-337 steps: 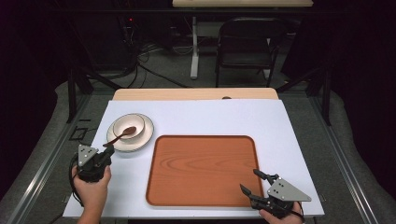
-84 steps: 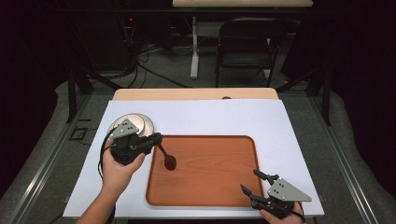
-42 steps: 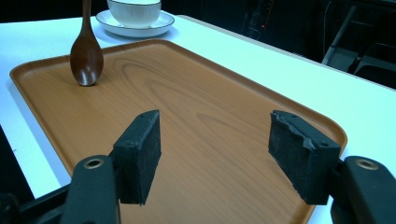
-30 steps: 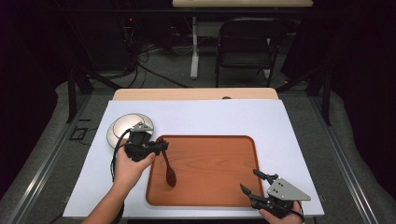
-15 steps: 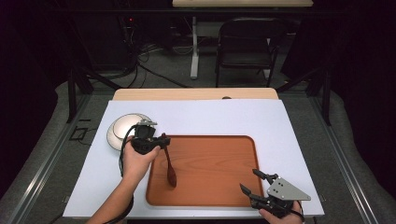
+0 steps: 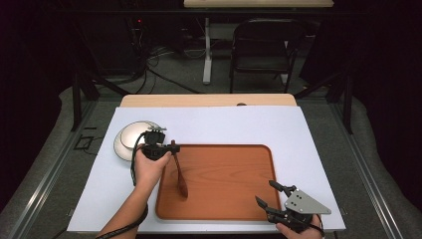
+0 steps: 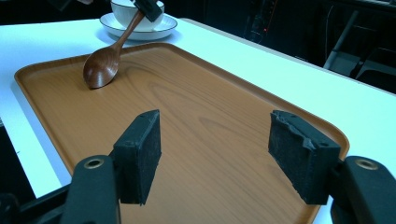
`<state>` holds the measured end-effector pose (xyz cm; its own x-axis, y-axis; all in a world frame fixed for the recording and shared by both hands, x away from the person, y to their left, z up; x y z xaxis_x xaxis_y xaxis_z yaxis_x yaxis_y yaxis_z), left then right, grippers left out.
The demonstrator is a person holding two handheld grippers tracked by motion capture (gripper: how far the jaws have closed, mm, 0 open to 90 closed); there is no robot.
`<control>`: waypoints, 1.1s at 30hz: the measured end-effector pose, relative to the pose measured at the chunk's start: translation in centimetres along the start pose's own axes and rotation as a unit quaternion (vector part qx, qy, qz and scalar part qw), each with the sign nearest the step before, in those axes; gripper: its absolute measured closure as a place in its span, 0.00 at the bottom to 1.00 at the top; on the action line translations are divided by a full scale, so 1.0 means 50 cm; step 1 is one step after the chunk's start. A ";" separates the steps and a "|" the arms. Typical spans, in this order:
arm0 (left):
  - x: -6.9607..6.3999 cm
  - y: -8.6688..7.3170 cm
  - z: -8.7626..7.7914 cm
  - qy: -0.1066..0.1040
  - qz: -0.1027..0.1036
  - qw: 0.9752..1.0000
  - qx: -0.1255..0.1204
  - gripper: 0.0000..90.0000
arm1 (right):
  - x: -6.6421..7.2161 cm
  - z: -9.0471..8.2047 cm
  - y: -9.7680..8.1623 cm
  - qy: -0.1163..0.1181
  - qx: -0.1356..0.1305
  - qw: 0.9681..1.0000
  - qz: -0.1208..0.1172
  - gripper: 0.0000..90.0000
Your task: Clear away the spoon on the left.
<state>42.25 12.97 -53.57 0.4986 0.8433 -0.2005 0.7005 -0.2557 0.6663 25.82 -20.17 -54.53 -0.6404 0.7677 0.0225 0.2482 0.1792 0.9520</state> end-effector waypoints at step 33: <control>0.031 -0.040 0.092 0.024 -0.050 0.998 0.021 0.83 | 0.001 0.002 -0.002 0.004 0.002 1.000 0.001 0.38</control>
<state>43.95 12.60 -58.51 0.4010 0.8872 -0.2284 0.7661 -0.1880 0.6147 25.85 -20.07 -54.64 -0.6465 0.7624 0.0262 0.2524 0.1813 0.9505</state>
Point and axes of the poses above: each handheld gripper's, and its own axes: z roughly forward along the jaws, y roughly out of its top, x roughly to its left, the point moved 6 cm from there along z, roughly forward along the jaws, and after that the axes turned 8 degrees about z, right-handed, at the moved point
